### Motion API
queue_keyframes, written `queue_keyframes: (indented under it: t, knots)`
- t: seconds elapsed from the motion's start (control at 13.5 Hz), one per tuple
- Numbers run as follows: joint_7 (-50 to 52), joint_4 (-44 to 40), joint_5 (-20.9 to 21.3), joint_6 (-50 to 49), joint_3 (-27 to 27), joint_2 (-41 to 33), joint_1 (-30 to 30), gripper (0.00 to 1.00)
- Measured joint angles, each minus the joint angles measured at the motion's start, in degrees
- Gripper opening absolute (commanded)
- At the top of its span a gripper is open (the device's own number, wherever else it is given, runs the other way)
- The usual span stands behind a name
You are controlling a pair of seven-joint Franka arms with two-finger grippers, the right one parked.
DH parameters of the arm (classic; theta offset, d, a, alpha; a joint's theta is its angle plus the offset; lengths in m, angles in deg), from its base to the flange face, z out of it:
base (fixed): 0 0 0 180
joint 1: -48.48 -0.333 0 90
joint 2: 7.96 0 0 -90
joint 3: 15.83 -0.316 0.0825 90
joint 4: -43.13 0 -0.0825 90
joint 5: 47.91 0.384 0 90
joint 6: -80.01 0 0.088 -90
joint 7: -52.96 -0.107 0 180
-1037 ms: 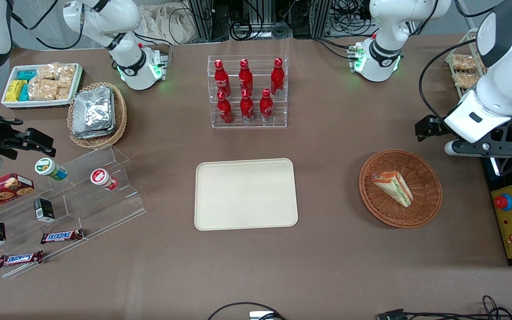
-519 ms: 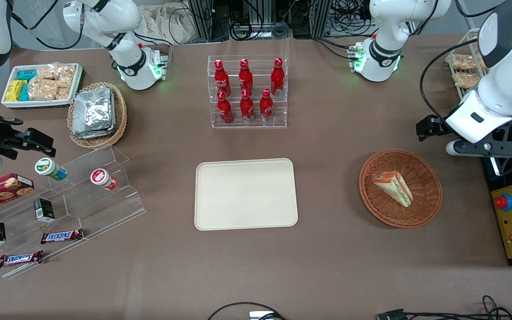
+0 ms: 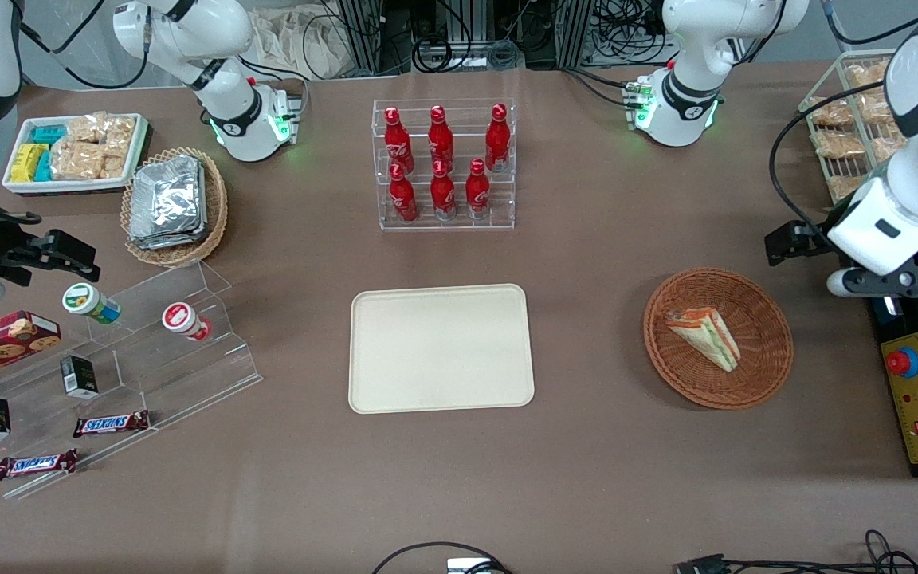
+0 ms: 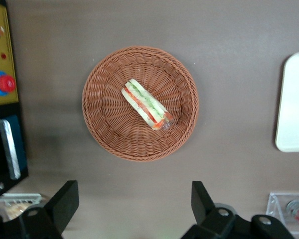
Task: Place sandwich from basket to tray
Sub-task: 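Move the left gripper over the sandwich in the wicker basket, then lower the open left gripper and close it on the wrapped sandwich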
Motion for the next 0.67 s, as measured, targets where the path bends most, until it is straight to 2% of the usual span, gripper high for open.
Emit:
queue_keyframes:
  t: [0.22, 0.67]
  knots:
    - [10.4, -0.11, -1.96, -0.09, 0.0, 3.11, 0.02, 1.0]
    - [13.33, -0.05, -2.96, -0.17, -0.17, 9.95, -1.79, 1.0]
